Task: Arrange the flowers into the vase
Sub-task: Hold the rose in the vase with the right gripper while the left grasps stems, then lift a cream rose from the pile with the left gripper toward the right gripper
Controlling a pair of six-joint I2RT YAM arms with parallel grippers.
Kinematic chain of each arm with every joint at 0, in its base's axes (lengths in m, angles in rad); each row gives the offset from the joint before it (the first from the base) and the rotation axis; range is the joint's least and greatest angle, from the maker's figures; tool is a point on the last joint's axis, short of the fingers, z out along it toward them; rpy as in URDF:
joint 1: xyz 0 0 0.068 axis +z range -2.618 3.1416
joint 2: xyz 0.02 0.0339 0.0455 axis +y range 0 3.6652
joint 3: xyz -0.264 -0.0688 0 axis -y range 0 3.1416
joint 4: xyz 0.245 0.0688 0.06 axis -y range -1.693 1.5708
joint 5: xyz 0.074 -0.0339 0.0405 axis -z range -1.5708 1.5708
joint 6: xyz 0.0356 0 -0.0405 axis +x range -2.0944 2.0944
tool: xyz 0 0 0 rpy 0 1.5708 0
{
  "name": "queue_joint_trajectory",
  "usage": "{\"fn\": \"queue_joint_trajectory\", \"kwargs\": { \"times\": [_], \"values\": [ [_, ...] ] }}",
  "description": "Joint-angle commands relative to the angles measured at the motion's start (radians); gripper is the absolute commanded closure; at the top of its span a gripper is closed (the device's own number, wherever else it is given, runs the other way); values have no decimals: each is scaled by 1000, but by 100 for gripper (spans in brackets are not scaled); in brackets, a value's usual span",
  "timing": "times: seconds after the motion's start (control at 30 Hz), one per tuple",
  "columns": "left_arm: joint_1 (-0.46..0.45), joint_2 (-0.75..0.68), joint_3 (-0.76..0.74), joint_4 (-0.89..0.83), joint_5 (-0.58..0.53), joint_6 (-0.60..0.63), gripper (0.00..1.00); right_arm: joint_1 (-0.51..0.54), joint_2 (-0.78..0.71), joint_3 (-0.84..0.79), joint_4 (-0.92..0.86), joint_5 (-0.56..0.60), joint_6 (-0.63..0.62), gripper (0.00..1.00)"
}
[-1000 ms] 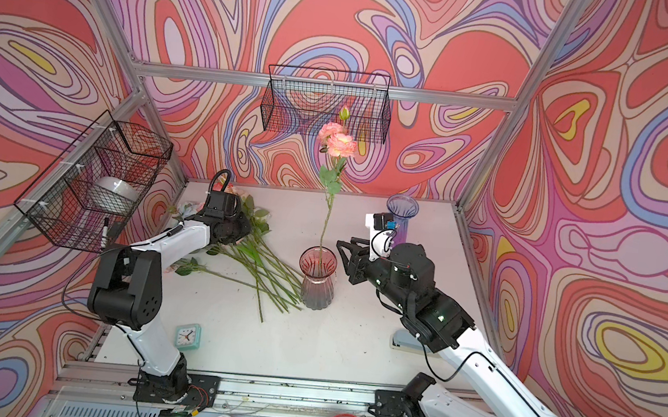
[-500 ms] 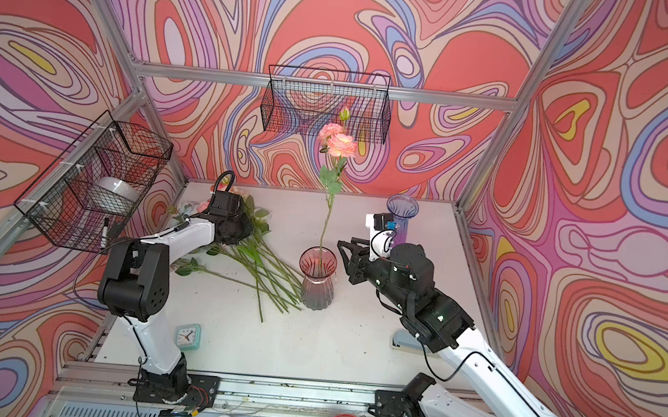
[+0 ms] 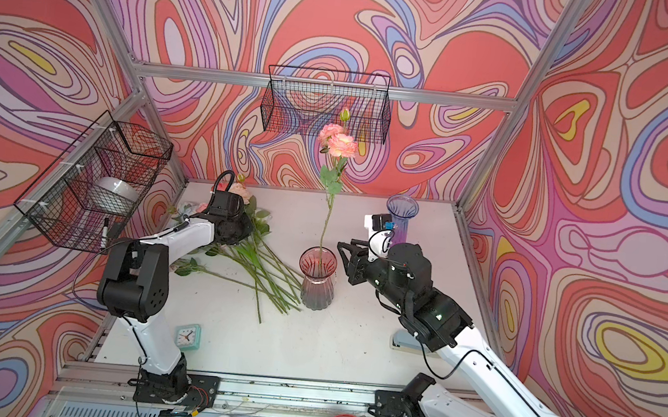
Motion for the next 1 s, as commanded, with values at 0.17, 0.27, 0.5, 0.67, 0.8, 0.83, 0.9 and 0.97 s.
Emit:
{"fn": "queue_joint_trajectory", "kwargs": {
  "times": [0.17, 0.27, 0.5, 0.67, 0.8, 0.83, 0.9, 0.97],
  "values": [
    [4, -267, 51, 21, 32, -8, 100, 1, 1, 36, -9, 8, -7, 59],
    [3, -353, 65, 20, 60, -4, 100, 1, -5, 46, -4, -2, -9, 55],
    [3, -571, 75, 46, 234, 11, 100, 1, 24, 109, 22, -211, -49, 35],
    [3, -689, 47, 113, 458, 6, 100, 2, 154, 217, -14, -402, -69, 34],
    [3, -751, -23, 287, 694, -50, 100, 30, 249, 257, 53, -506, -25, 32],
    [3, -768, -54, 349, 735, -76, 100, 42, 271, 271, 72, -525, -16, 32],
    [3, -785, -96, 443, 807, -115, 100, 72, 312, 297, 103, -547, -11, 31],
    [3, -786, -118, 497, 864, -145, 100, 102, 349, 327, 126, -570, -11, 31]
  ]
}}
